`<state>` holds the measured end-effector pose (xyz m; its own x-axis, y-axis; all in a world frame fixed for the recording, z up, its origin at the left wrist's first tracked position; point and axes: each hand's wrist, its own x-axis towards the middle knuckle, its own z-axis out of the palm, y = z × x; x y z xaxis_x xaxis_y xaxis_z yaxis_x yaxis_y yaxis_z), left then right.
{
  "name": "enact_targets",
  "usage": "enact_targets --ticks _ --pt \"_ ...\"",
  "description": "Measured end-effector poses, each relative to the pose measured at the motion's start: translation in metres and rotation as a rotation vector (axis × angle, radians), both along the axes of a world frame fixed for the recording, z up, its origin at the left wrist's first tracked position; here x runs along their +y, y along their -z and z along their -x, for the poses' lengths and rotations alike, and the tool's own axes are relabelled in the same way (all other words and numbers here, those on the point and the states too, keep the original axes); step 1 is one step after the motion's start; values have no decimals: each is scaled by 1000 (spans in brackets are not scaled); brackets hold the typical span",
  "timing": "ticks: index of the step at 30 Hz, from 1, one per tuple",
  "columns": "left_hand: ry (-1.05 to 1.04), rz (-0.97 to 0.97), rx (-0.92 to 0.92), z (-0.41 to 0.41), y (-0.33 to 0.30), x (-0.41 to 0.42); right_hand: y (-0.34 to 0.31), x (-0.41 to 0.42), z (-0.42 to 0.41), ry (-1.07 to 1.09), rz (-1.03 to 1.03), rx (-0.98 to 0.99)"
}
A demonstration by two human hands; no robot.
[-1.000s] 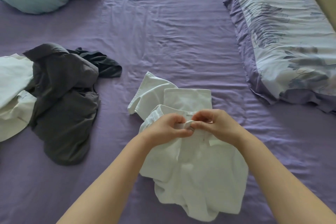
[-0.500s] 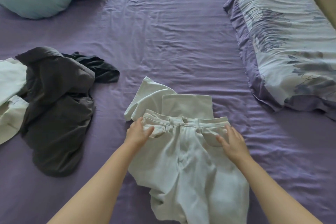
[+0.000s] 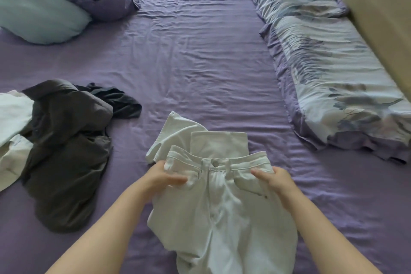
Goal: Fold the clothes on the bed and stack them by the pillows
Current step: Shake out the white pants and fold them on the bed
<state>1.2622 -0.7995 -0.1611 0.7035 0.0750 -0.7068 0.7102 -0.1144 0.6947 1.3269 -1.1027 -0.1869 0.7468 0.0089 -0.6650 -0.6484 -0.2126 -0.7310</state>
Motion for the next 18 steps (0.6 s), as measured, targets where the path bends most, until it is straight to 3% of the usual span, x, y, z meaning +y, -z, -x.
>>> enact_targets --ticks 4,6,12,18 --pt "68 -571 -131 5 -47 -11 -57 11 7 80 -47 -188" --pt "-22 -684 -281 4 -78 -10 -97 16 7 120 -106 -277" --pt "-229 -355 -600 -14 -223 -13 -259 30 -6 163 -314 -528" --pt "-285 -400 -991 -20 -378 -11 -418 27 -2 153 -163 -921"
